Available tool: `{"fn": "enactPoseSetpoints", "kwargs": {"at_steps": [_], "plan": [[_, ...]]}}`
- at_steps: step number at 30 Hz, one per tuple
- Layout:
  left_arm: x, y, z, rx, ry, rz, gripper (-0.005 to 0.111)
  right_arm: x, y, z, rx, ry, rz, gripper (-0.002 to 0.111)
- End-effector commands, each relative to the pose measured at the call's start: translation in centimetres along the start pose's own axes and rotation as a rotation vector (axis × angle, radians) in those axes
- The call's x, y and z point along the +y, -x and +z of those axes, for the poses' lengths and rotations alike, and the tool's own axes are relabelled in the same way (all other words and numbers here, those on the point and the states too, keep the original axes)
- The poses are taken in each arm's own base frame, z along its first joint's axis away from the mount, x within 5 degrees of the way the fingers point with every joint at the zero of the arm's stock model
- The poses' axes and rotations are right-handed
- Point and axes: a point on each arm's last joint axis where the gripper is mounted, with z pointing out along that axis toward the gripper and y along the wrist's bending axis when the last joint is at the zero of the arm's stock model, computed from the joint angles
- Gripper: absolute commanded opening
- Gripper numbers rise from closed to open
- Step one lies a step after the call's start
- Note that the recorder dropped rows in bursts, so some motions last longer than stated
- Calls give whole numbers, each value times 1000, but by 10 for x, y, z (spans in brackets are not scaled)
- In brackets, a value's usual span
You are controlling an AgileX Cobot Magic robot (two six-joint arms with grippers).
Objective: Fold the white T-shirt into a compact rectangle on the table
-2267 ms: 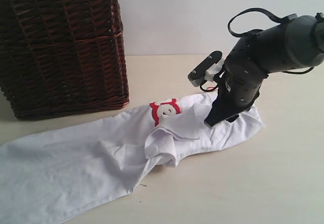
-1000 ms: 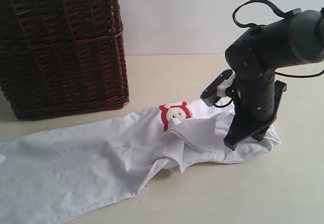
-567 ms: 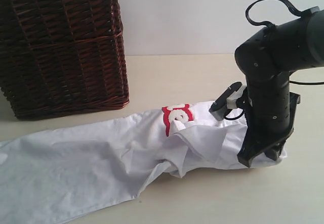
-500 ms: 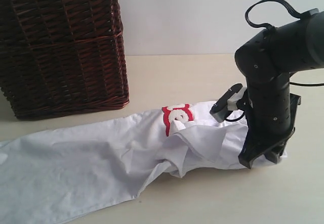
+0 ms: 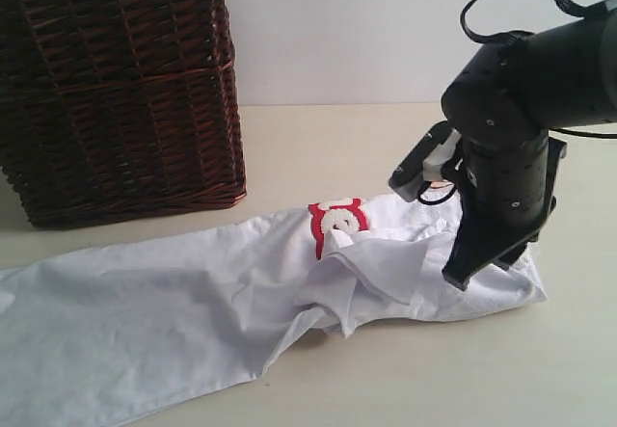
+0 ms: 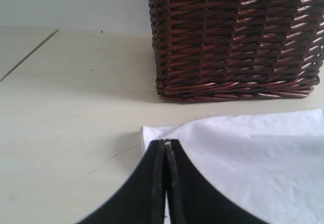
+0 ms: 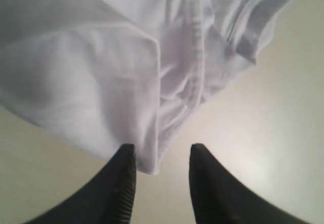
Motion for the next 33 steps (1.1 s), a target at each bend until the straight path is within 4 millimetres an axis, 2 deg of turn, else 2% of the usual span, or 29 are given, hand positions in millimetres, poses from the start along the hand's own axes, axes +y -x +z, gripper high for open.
{"fn": "enactPoseSetpoints", "kwargs": {"at_steps": [1,4,8,10,12,15,18,26,33], "plan": [[0,1,0,-12,1,-5,0,21,6,-22,-108,21,-43,32],[0,1,0,-12,1,-5,0,42,16,-18,-145,112,-95,28],[0,1,0,-12,1,-5,0,65,18,6,-30,152,-239,10],[0,1,0,-12,1,-5,0,71,19,10,-7,147,-277,1],[0,1,0,-12,1,-5,0,76,23,11,-40,143,-309,0],[0,1,0,-12,1,-5,0,74,33,10,-134,78,-322,0],[0,1,0,-12,1,-5,0,64,41,9,-210,-39,-265,0],[0,1,0,-12,1,-5,0,48,49,5,-294,-214,-157,0],[0,1,0,-12,1,-5,0,37,63,-5,-502,-311,77,0]]}}
